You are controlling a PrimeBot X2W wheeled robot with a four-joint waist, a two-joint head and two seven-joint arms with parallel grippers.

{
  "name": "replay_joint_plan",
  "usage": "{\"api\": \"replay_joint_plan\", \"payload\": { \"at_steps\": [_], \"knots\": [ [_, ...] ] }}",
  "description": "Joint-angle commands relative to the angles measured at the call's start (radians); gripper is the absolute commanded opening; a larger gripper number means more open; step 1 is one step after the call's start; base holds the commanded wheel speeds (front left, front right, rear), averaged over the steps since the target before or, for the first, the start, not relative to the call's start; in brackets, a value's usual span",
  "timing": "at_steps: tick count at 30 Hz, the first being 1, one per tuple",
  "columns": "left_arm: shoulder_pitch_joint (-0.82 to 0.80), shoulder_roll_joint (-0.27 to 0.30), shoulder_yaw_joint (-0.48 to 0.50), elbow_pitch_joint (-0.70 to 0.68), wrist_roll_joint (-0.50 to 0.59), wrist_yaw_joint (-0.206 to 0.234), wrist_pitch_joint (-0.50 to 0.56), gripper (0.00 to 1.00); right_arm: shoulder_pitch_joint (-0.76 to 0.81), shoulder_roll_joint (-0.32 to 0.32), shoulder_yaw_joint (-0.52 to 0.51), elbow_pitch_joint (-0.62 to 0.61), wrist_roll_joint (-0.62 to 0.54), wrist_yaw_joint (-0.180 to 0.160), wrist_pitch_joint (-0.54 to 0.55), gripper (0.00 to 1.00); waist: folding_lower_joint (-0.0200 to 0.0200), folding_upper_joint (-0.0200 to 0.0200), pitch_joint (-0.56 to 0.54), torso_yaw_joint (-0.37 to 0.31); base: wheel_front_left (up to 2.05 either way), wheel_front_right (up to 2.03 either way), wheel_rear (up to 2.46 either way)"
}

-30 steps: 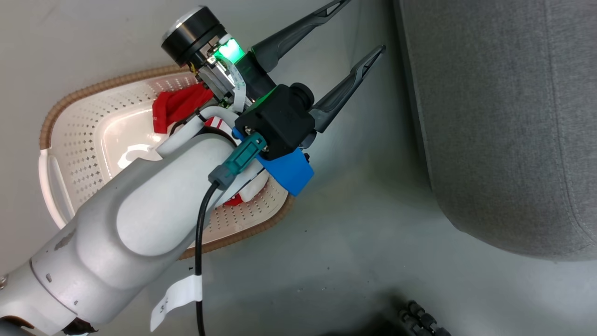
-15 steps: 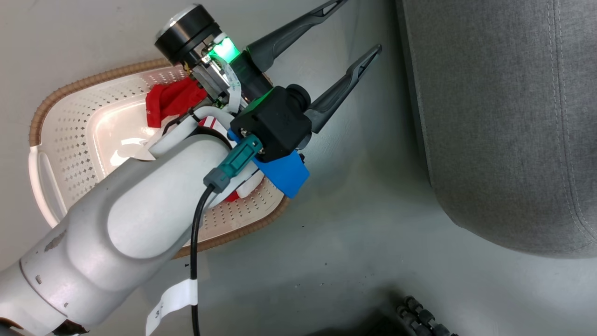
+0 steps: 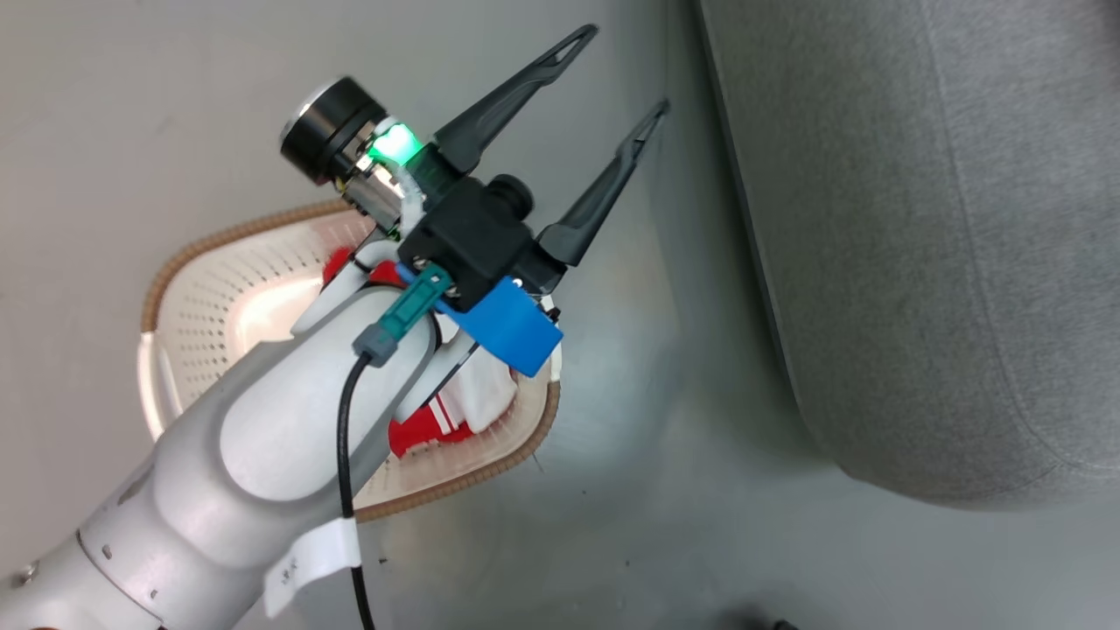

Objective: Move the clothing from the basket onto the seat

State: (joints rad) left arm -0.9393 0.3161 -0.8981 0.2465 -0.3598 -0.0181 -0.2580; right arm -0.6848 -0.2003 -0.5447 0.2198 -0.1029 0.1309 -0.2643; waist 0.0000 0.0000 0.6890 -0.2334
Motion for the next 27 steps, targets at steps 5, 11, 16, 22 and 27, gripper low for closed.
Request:
{"api": "replay_joint_plan", "payload": {
  "at_steps": [5,11,16,22,27],
  "knots": [
    [0.089,-0.017,0.093,0.0,-0.032,0.027,-0.008,1.0,0.104,0.009,0.077,-0.104,0.053,0.0,0.0,1.0,0.0,0.0,-0.189,0.039,0.0,0.0,0.0],
    [0.257,-0.026,0.29,-0.032,-0.028,0.049,-0.008,1.0,0.223,0.049,0.256,-0.184,0.095,0.0,0.0,1.0,0.0,0.0,-0.323,0.1,0.0,0.0,0.0],
    [0.388,-0.035,0.454,-0.049,-0.004,0.05,-0.008,1.0,0.287,0.087,0.369,-0.189,0.121,0.0,0.0,1.0,0.0,0.0,-0.386,0.146,0.0,0.0,0.0],
    [0.529,-0.063,0.614,-0.047,0.042,0.027,-0.007,1.0,0.353,0.121,0.453,-0.181,0.127,0.0,0.0,1.0,0.0,0.0,-0.453,0.193,0.0,0.0,0.0],
    [0.625,-0.101,0.713,-0.041,0.086,-0.001,-0.008,1.0,0.407,0.135,0.496,-0.172,0.134,0.0,0.0,1.0,0.0,0.0,-0.497,0.223,0.0,0.0,0.0]
  ]
}}
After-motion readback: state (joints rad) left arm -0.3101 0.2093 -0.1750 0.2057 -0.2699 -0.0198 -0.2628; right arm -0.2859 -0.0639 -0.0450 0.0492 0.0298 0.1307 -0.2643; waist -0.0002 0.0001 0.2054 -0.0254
